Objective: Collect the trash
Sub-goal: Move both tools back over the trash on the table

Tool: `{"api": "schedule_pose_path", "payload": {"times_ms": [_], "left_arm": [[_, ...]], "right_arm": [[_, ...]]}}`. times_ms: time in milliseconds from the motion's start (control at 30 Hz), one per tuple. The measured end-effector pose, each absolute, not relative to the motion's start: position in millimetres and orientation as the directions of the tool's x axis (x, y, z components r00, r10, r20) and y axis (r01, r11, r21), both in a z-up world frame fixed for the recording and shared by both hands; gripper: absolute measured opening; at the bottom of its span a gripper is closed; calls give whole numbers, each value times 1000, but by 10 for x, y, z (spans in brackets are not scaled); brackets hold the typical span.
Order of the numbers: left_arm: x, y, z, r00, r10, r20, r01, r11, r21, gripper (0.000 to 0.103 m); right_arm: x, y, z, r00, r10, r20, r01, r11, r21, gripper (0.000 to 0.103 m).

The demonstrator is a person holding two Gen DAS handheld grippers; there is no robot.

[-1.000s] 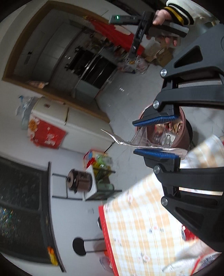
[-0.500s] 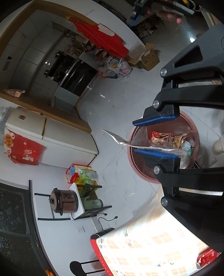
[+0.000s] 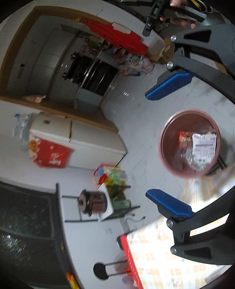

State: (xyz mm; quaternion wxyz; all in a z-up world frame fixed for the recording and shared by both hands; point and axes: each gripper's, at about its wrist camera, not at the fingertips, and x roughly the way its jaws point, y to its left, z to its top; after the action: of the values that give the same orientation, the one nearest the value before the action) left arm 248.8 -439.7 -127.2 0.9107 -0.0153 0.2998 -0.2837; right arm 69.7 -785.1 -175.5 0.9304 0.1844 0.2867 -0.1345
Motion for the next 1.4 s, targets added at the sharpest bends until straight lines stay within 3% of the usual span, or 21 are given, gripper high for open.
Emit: {"api": "schedule_pose_path", "payload": {"times_ms": [533, 1033, 1400], "left_arm": [[1913, -2361, -1002, 818, -247, -519, 164, 966, -201, 97], [1376, -862, -939, 851, -153, -502, 38, 972, -232, 97], [996, 190, -1222, 830, -78, -552, -73, 967, -246, 97]], "right_arm": [[1180, -6625, -1468, 808, -17, -589, 170, 964, 204, 98], [1313, -5201, -1325, 794, 85, -601, 22, 985, 169, 98], [1482, -3983, -1563, 740, 196, -644, -111, 979, 170, 98]]}}
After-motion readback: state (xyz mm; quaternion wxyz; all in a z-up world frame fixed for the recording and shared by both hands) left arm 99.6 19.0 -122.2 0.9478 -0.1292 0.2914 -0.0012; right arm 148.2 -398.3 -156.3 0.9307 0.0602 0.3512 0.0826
